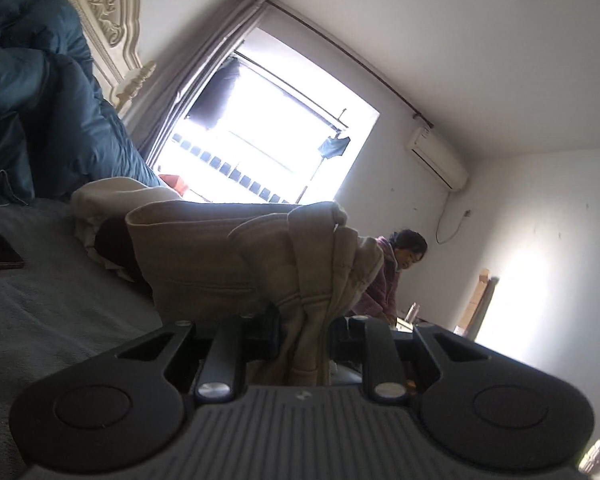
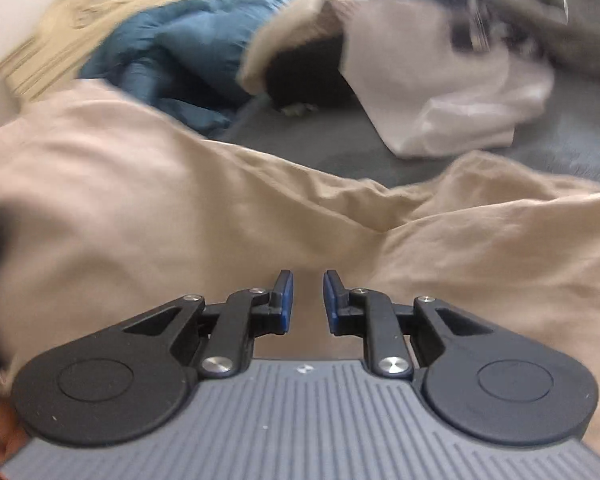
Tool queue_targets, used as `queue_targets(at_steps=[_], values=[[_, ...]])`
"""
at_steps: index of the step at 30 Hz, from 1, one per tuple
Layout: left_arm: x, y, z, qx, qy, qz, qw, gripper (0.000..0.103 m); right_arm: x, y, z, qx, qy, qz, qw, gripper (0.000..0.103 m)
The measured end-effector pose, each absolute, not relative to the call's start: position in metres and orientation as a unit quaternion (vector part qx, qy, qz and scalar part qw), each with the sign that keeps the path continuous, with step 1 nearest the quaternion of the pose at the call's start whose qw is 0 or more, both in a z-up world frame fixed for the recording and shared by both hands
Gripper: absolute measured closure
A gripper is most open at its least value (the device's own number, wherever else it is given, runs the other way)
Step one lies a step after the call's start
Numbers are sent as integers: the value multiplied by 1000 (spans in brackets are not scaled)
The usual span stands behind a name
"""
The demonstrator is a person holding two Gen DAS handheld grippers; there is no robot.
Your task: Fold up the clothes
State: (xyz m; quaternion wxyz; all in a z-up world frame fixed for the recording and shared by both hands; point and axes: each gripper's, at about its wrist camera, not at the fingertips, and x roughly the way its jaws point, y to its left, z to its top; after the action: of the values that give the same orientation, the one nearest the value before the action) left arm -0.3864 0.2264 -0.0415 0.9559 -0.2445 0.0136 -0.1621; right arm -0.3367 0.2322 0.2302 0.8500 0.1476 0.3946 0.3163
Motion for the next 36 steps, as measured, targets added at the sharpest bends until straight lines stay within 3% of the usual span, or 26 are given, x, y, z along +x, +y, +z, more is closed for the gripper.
queue_targets(at_steps=[6,18,22,28,36], values=[[-397,222,-29,-236,24,-175,956,81,-301,207,205,309,405,286,812,86],[-381,153,-12,-124,51,-245,960,81,-358,123,209,418,374,324,761,84],[-379,115,-34,-87,84,-257,959,81,-375,84,198,468,362,300,748,73],[-348,88,-63,-21,142,-253,957,80,-391,41,154,606,355,269,660,73],[-285,114,-38,8,155,-247,957,73,-403,22,133,691,330,258,589,73]])
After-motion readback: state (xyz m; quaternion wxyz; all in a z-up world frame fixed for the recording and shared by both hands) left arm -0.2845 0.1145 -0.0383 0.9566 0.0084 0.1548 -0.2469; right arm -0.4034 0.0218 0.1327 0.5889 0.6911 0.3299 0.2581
